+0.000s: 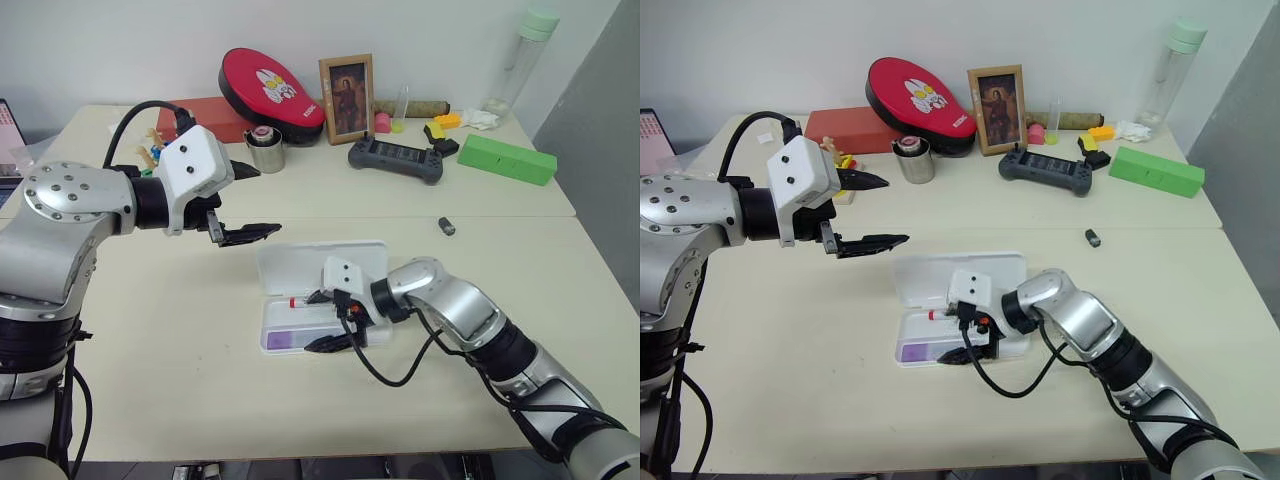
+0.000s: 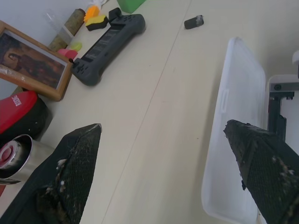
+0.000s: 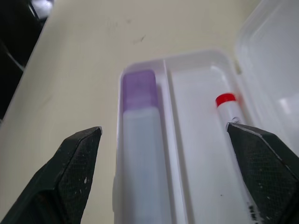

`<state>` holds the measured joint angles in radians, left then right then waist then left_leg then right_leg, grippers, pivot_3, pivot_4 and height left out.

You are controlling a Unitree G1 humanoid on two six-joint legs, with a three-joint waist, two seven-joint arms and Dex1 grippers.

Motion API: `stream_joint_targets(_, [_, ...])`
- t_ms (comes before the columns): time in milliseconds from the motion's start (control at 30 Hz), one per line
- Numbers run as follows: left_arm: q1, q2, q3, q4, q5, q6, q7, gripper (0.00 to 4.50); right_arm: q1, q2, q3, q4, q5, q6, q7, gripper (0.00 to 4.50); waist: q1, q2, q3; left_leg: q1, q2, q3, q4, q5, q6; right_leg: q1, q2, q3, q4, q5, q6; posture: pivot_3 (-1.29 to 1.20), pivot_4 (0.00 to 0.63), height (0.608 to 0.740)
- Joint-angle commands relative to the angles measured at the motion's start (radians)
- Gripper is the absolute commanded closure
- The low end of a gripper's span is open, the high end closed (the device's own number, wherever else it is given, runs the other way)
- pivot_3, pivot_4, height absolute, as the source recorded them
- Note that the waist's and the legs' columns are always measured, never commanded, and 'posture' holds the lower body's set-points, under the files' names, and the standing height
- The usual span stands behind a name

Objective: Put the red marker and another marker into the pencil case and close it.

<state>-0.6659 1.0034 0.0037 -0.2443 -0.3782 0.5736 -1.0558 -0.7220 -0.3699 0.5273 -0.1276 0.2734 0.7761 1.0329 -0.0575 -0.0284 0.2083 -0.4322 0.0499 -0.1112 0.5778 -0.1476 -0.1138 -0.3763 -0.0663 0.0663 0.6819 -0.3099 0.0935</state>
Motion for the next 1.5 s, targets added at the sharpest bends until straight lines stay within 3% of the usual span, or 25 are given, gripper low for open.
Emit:
stream_joint_targets(33, [0.009,0.016,0.053,-0.042,-0.049,0.029,-0.025,0.00,-0.072,0.002,-0.161,-0.116,0.132,0.135,-0.005,0.06,0.000,0.000,0.000,0.000,0.000,0.000,0.000,0.000,0.000,0.000,0.000,0.000,0.000,0.000,0.000,0.00,0.150,0.740])
stream_joint_targets(233, [0.049,0.058,0.130,-0.113,-0.178,0.127,-0.079,0.00,-0.096,-0.077,-0.328,-0.198,0.253,0.251,-0.020,0.06,0.001,0.000,0.000,0.000,0.000,0.000,-0.001,0.000,0.000,0.000,0.000,0.000,0.000,0.000,0.000,0.00,0.150,0.740])
stream_joint_targets(400, [0.065,0.084,0.144,-0.154,-0.211,0.150,-0.087,0.00,-0.079,-0.155,-0.382,-0.233,0.296,0.257,-0.017,0.06,0.000,0.000,0.000,0.000,0.000,0.000,-0.001,0.000,0.000,0.000,0.000,0.000,0.000,0.000,0.000,0.00,0.150,0.740])
stream_joint_targets(533, [-0.014,0.042,0.085,-0.187,-0.212,0.154,-0.054,0.00,-0.087,-0.265,-0.458,-0.156,0.238,0.208,-0.054,0.06,0.008,0.000,0.000,-0.001,0.000,0.000,0.000,0.000,0.000,0.000,0.000,0.000,-0.001,0.000,0.000,0.00,0.150,0.740])
stream_joint_targets(633, [-0.096,-0.033,-0.027,-0.185,-0.127,0.070,-0.025,0.00,-0.096,-0.297,-0.437,-0.029,0.135,0.133,-0.127,0.06,0.012,0.000,0.000,0.000,0.000,0.000,0.000,0.000,0.000,0.001,0.000,0.000,-0.001,0.000,0.000,0.00,0.150,0.740])
stream_joint_targets(700, [-0.146,-0.105,-0.061,-0.174,-0.143,0.104,0.009,0.00,-0.085,-0.312,-0.407,0.026,0.075,0.068,-0.146,0.06,0.013,0.000,0.000,0.000,0.000,0.000,0.001,0.000,0.000,0.001,0.000,0.000,-0.001,0.000,0.000,0.00,0.150,0.740])
stream_joint_targets(967, [-0.227,-0.204,-0.214,-0.113,-0.015,0.052,0.002,0.00,-0.074,-0.283,-0.383,0.263,-0.062,-0.040,-0.255,0.06,-0.007,0.000,0.000,-0.001,0.000,0.001,0.000,0.000,0.000,-0.001,0.000,0.001,-0.001,0.000,0.000,0.00,0.150,0.740])
stream_joint_targets(1500, [-0.140,-0.123,-0.166,-0.159,0.030,0.101,0.015,0.00,-0.168,-0.170,-0.449,0.709,-0.176,-0.197,-0.450,0.06,-0.011,0.000,0.000,-0.001,0.000,0.002,-0.001,0.000,0.000,-0.001,0.000,0.001,-0.001,0.000,0.000,0.00,0.150,0.740])
